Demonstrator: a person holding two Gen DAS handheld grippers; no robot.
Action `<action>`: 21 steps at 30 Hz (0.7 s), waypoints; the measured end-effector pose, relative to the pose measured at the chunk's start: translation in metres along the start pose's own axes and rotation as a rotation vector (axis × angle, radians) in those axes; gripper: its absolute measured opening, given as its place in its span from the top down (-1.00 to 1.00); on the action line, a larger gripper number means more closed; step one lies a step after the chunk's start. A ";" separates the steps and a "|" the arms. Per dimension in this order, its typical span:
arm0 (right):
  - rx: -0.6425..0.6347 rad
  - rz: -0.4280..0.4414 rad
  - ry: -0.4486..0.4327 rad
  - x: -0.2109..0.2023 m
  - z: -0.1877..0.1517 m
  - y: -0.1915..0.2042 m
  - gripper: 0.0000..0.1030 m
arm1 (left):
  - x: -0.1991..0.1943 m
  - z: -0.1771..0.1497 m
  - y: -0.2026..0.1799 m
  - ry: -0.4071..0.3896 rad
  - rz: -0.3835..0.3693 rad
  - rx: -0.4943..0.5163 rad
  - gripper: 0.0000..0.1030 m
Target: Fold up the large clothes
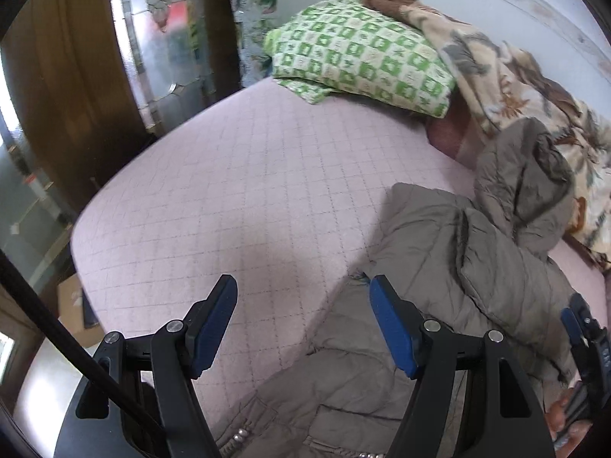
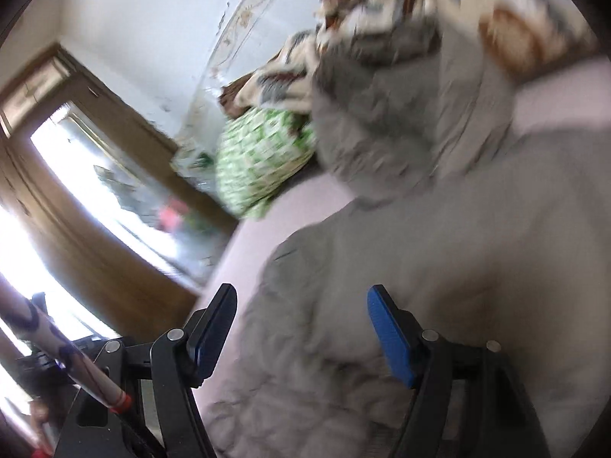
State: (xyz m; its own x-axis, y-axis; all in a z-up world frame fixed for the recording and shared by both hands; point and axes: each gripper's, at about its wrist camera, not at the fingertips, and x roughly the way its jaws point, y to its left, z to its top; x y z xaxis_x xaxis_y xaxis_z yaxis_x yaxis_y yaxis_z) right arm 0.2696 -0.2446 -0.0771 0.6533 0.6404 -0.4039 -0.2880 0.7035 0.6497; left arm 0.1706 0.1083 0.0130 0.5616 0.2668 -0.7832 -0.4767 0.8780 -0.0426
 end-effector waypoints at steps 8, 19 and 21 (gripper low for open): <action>-0.012 -0.363 -0.101 -0.104 -0.009 -0.006 -0.47 | 0.029 0.004 -0.006 0.091 -0.197 0.021 -0.37; 0.073 -0.583 -0.251 -0.157 -0.031 -0.043 -0.47 | 0.095 0.016 -0.090 0.256 -0.404 0.148 -0.38; 0.051 -0.592 -0.242 -0.153 -0.028 -0.045 -0.47 | 0.108 0.017 -0.118 0.277 -0.443 0.180 -0.38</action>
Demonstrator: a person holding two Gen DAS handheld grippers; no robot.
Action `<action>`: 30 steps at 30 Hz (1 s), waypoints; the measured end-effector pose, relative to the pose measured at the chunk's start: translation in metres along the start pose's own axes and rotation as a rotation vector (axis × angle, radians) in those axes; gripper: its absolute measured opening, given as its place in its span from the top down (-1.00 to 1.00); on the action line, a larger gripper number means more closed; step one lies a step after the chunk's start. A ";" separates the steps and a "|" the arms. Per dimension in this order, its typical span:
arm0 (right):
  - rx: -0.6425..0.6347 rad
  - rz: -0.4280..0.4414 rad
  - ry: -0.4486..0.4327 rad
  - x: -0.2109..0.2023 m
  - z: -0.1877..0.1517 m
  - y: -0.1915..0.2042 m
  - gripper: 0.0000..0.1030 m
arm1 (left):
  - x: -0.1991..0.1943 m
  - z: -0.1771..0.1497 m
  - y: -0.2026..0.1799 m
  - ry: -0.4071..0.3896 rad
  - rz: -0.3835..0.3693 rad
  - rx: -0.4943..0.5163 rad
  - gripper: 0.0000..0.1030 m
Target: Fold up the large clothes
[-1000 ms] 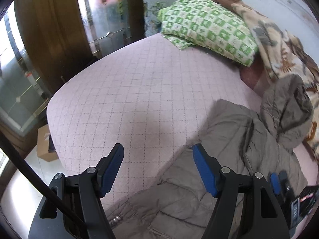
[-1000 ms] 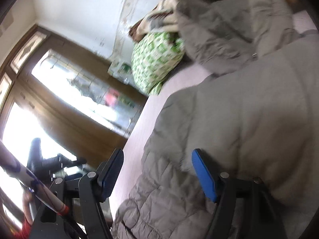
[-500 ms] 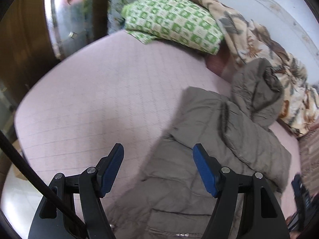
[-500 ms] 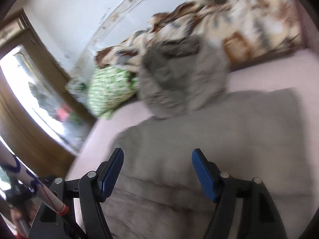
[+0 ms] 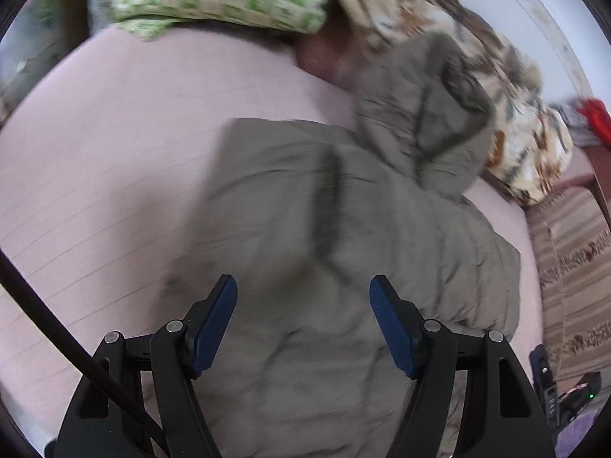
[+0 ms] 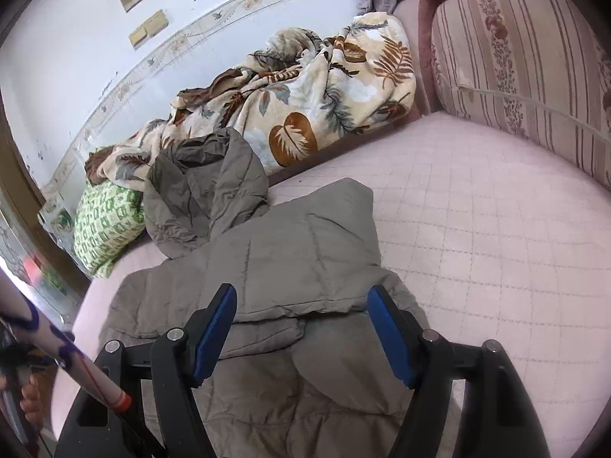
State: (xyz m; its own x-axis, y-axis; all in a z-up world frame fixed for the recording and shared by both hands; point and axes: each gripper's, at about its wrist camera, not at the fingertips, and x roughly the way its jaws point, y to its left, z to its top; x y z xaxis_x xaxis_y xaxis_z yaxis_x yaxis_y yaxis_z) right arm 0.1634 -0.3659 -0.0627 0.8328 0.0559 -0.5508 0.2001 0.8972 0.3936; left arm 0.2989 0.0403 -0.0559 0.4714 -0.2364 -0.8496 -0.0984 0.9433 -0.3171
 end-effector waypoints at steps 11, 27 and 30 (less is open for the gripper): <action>-0.026 -0.004 0.035 0.018 -0.001 -0.005 -0.47 | 0.062 0.008 -0.071 0.083 0.106 0.084 0.57; -0.012 -0.033 0.029 0.027 0.005 -0.008 -0.47 | 0.044 -0.004 -0.011 0.024 0.160 -0.066 0.41; -0.011 -0.042 0.063 0.037 0.003 -0.009 -0.47 | 0.046 -0.002 -0.019 0.014 0.207 -0.048 0.30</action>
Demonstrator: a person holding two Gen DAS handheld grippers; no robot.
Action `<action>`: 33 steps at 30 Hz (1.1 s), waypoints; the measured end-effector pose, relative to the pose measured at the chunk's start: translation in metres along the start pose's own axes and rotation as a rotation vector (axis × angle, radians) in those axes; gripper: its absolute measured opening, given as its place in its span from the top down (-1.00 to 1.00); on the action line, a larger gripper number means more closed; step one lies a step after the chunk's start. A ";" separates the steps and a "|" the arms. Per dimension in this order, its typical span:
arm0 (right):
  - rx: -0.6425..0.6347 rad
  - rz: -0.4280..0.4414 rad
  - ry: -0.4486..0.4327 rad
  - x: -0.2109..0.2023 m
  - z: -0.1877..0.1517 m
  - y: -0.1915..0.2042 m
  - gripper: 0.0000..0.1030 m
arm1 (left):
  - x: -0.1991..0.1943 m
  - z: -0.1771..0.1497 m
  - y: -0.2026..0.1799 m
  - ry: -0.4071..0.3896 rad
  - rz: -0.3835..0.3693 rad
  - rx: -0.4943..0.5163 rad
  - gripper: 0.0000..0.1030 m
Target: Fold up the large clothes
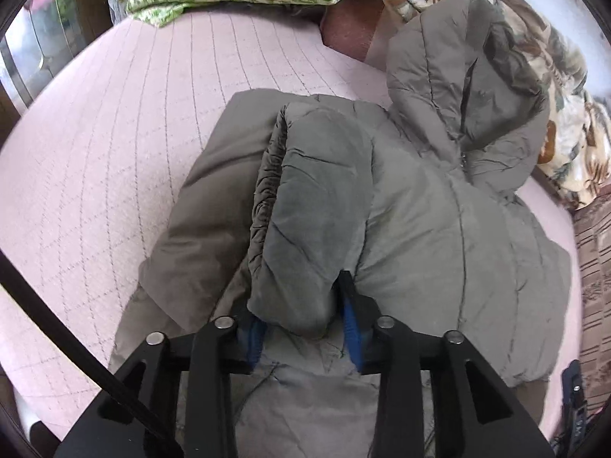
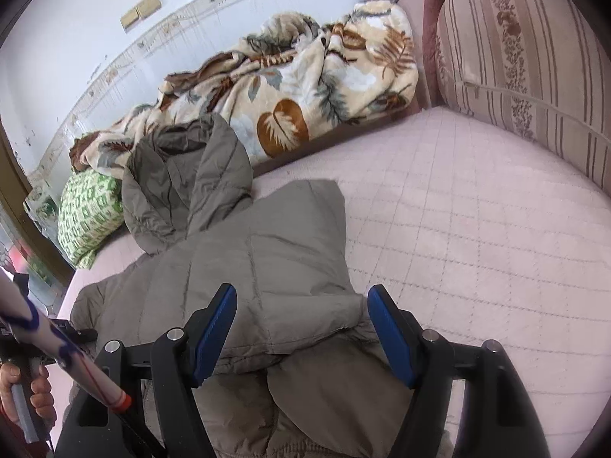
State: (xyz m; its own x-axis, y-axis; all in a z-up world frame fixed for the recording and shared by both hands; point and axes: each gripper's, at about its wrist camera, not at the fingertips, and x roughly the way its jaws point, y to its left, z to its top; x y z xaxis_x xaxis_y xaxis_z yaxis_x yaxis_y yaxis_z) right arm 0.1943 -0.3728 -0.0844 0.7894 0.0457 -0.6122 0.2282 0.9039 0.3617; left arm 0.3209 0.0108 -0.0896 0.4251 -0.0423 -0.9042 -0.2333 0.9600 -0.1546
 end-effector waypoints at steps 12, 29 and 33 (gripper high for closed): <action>0.000 -0.056 -0.035 0.007 0.005 -0.001 -0.40 | -0.001 -0.005 -0.001 -0.018 0.070 0.051 -0.01; -0.212 -0.185 -0.107 0.000 -0.003 0.038 -0.41 | -0.109 -0.054 0.040 -0.173 0.145 0.102 -0.05; -0.260 -0.150 -0.038 0.013 -0.012 0.052 -0.41 | -0.121 -0.076 0.066 -0.163 0.188 0.085 -0.05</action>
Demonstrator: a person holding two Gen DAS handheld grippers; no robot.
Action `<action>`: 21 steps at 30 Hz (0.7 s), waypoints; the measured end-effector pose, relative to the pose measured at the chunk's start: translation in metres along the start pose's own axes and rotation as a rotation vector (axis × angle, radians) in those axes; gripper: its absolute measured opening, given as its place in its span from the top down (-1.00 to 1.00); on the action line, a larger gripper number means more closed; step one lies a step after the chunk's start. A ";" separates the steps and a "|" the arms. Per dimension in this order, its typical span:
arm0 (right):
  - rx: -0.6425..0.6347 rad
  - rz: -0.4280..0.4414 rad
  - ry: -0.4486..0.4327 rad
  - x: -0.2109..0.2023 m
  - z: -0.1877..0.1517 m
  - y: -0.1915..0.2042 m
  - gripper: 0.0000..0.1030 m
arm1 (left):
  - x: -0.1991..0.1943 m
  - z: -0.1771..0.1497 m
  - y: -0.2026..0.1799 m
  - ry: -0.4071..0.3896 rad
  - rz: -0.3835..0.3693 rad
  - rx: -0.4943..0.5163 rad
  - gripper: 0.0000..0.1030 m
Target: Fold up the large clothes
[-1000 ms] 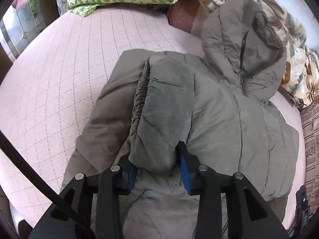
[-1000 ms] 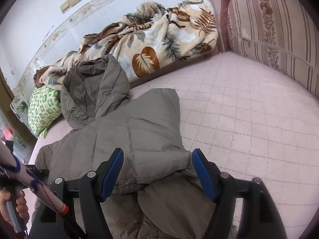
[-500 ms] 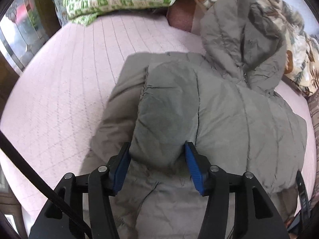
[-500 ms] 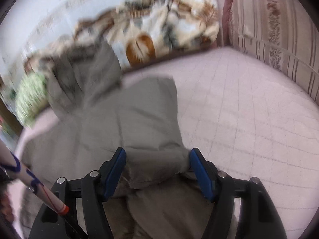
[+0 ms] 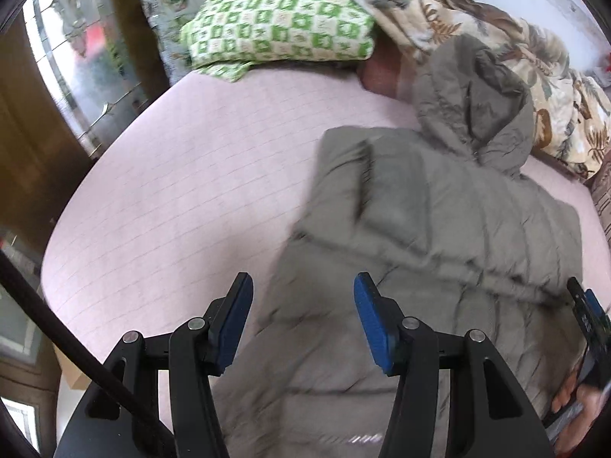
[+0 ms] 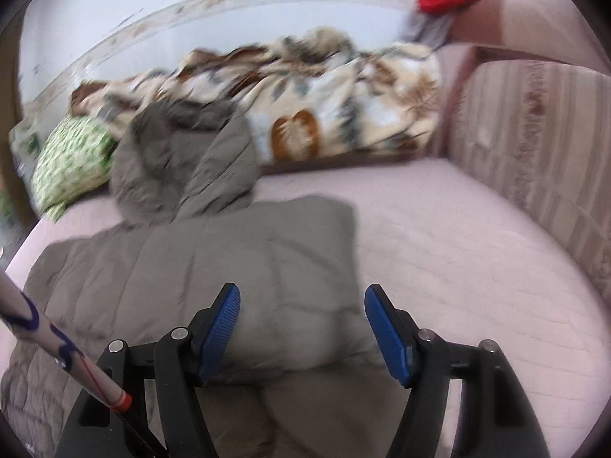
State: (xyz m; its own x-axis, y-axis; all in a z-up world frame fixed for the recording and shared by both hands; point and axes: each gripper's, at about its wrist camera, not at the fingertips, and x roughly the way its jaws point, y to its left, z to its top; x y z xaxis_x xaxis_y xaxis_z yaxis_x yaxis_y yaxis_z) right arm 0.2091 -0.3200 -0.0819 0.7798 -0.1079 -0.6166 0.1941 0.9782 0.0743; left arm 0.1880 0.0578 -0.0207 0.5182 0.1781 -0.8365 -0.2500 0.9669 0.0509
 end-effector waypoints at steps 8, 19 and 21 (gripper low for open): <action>0.065 -0.024 0.036 -0.005 -0.004 -0.019 -0.41 | -0.017 -0.037 0.038 0.000 0.049 -0.022 -0.05; 0.102 -0.092 0.005 -0.055 -0.034 -0.043 -0.41 | -0.035 -0.071 0.054 -0.058 0.048 0.039 -0.07; 0.105 -0.111 0.012 -0.065 -0.038 -0.048 -0.41 | -0.032 -0.074 0.051 -0.051 0.028 0.049 -0.07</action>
State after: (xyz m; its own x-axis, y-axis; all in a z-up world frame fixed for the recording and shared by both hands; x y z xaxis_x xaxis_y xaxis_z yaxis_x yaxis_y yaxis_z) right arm 0.1265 -0.3535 -0.0753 0.7428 -0.2116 -0.6352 0.3407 0.9362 0.0866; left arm 0.0984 0.0875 -0.0316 0.5532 0.2132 -0.8053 -0.2253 0.9690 0.1017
